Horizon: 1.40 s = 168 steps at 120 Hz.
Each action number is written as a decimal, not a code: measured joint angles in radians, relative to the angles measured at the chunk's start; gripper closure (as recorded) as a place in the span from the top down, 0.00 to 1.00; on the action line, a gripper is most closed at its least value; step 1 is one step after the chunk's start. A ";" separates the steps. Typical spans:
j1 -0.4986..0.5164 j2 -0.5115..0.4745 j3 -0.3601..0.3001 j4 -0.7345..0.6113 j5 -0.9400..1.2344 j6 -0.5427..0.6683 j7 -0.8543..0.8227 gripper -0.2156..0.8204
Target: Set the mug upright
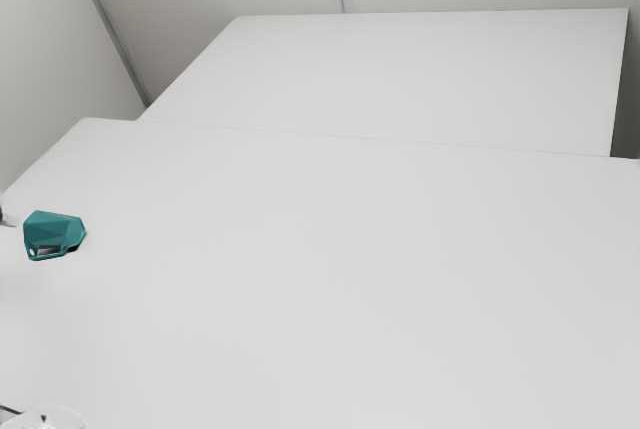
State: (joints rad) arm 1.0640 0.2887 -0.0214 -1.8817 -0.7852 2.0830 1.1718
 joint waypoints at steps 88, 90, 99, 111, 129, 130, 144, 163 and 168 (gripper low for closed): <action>0.216 0.276 -0.198 0.189 -0.031 -0.074 0.697 0.78; 0.221 0.279 -0.204 0.189 -0.032 -0.076 0.708 0.78; 0.238 0.288 -0.225 0.190 -0.036 -0.081 0.758 0.78; 0.248 0.301 -0.240 0.192 -0.039 -0.084 0.819 0.78; 0.249 0.319 -0.244 0.213 -0.067 -0.079 0.893 0.77; 0.249 0.319 -0.244 0.213 -0.069 -0.078 0.897 0.77; 0.249 0.329 -0.244 0.214 -0.110 -0.073 0.943 0.77; 0.249 0.351 -0.244 0.211 -0.175 -0.076 0.992 0.77; 0.249 0.355 -0.244 0.211 -0.188 -0.077 1.003 0.78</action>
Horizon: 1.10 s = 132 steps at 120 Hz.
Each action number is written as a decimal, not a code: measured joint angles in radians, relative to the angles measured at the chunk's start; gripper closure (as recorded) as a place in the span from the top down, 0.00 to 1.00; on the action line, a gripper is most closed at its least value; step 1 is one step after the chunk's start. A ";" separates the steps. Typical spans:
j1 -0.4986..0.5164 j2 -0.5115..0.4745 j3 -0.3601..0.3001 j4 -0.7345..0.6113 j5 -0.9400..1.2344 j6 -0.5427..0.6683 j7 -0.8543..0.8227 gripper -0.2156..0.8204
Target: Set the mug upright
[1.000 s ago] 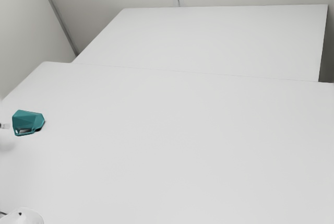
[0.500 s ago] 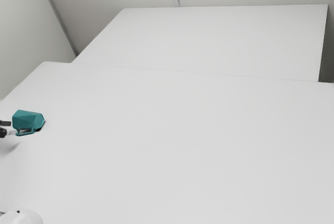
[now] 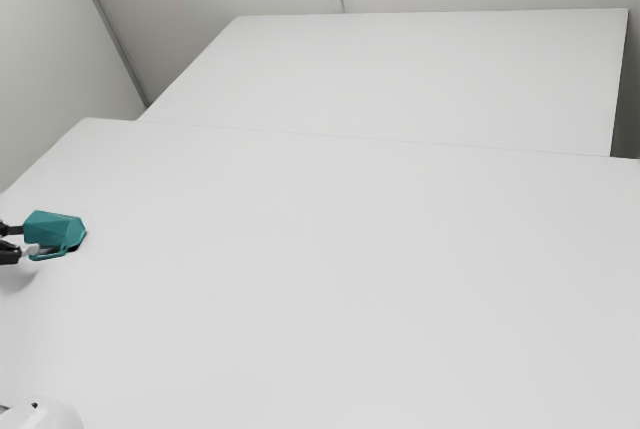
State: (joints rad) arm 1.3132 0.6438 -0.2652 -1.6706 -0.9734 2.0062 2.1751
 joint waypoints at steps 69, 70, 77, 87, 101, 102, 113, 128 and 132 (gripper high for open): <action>-0.009 0.023 -0.023 -0.022 -0.086 -0.037 0.093 0.78; -0.009 0.023 -0.024 -0.022 -0.087 -0.038 0.094 0.78; -0.010 0.027 -0.025 -0.026 -0.096 -0.044 0.099 0.77; -0.011 0.028 -0.026 -0.032 -0.106 -0.051 0.105 0.68; -0.011 0.025 -0.030 -0.034 -0.115 -0.062 0.113 0.51; -0.011 0.025 -0.031 -0.034 -0.115 -0.063 0.113 0.50; -0.011 0.020 -0.047 -0.033 -0.118 -0.069 0.117 0.39; -0.011 0.017 -0.063 -0.026 -0.120 -0.074 0.121 0.28; -0.011 0.016 -0.066 -0.024 -0.120 -0.075 0.122 0.25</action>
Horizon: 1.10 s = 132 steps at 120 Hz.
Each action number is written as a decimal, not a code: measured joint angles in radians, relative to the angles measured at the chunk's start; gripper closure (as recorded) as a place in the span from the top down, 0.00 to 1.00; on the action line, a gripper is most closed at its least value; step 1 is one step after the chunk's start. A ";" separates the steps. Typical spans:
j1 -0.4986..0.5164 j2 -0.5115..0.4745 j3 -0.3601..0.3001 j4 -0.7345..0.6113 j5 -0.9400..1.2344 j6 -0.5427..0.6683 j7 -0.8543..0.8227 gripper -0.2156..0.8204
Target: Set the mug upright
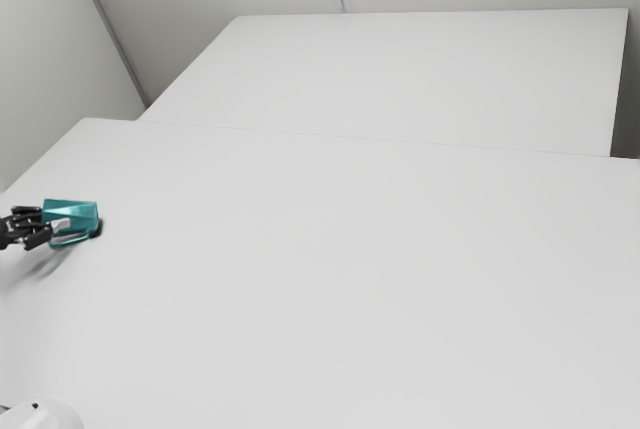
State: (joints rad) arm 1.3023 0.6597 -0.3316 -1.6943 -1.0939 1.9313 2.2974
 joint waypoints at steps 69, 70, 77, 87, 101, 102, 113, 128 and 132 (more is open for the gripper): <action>-0.023 -0.079 -0.026 0.005 -0.002 0.013 -0.008 0.04; -0.027 -0.083 -0.026 0.004 -0.002 0.013 -0.009 0.04; -0.068 -0.119 -0.022 -0.011 -0.002 0.027 -0.018 0.04; -0.158 -0.185 -0.016 -0.051 0.001 0.070 -0.045 0.04; -0.330 -0.287 0.054 -0.133 0.007 0.162 -0.105 0.03; -0.339 -0.293 0.056 -0.139 0.007 0.169 -0.110 0.03; -0.432 -0.385 0.067 -0.231 0.014 0.253 -0.171 0.03; -0.501 -0.534 0.064 -0.382 0.083 0.352 -0.277 0.03; -0.506 -0.574 0.058 -0.422 0.114 0.371 -0.310 0.03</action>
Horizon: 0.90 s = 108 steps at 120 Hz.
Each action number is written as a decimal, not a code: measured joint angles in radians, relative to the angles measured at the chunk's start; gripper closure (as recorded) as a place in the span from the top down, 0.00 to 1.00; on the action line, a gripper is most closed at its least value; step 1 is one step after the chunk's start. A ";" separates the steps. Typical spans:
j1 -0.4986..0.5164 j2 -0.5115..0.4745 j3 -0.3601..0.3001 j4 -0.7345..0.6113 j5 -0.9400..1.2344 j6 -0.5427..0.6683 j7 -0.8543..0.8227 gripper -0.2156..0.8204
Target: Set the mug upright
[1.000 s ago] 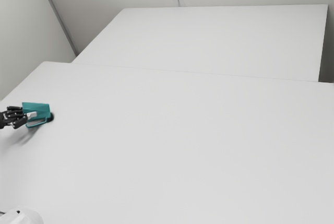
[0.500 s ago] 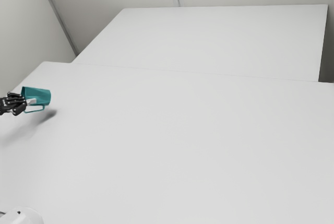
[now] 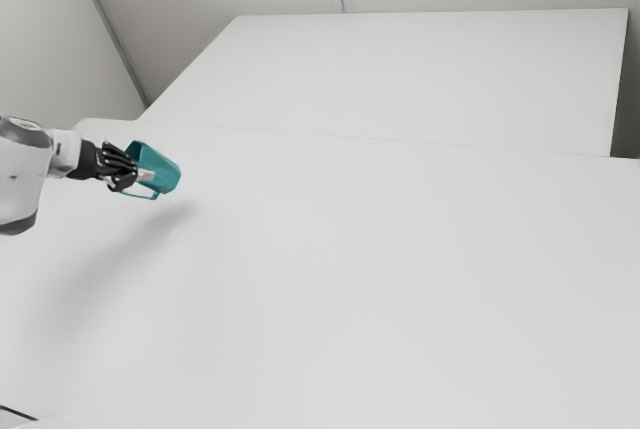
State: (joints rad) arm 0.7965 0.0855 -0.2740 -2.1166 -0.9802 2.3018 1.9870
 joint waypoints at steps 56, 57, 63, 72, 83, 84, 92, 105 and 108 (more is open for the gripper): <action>-0.012 -0.099 -0.182 -0.050 0.484 -0.038 -0.531 0.03; -0.015 -0.099 -0.183 -0.050 0.487 -0.039 -0.539 0.03; -0.036 -0.095 -0.189 -0.048 0.502 -0.045 -0.583 0.03; -0.064 -0.092 -0.202 -0.047 0.516 -0.057 -0.648 0.03; -0.084 -0.091 -0.231 -0.047 0.525 -0.069 -0.721 0.03; -0.086 -0.091 -0.234 -0.047 0.526 -0.069 -0.727 0.03; -0.106 -0.091 -0.250 -0.047 0.529 -0.075 -0.775 0.03; -0.152 -0.104 -0.258 -0.053 0.532 -0.088 -0.846 0.03; -0.161 -0.108 -0.261 -0.055 0.533 -0.093 -0.861 0.03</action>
State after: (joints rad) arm 0.6358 -0.0220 -0.5355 -2.1713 -0.4476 2.2093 1.1257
